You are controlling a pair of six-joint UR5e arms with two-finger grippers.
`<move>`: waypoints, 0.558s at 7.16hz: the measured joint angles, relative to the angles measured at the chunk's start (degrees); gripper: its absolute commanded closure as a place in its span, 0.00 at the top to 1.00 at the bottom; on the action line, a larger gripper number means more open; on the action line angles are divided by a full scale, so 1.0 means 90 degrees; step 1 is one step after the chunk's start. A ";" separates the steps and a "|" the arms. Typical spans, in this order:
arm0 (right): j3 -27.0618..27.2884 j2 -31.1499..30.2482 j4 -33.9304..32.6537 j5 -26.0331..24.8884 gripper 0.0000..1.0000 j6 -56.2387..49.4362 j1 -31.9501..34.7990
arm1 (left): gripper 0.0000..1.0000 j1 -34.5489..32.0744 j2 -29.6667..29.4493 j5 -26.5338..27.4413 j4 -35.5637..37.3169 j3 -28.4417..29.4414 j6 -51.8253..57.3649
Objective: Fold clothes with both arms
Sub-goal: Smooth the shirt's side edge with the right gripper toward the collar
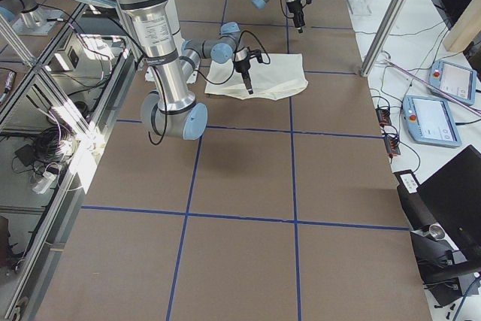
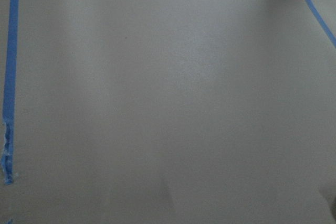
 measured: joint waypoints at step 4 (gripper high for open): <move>0.0194 -0.0619 -0.0072 0.0181 1.00 -0.0591 0.0470 | 1.00 0.0000 -0.0006 0.0000 0.0000 -0.0002 0.0000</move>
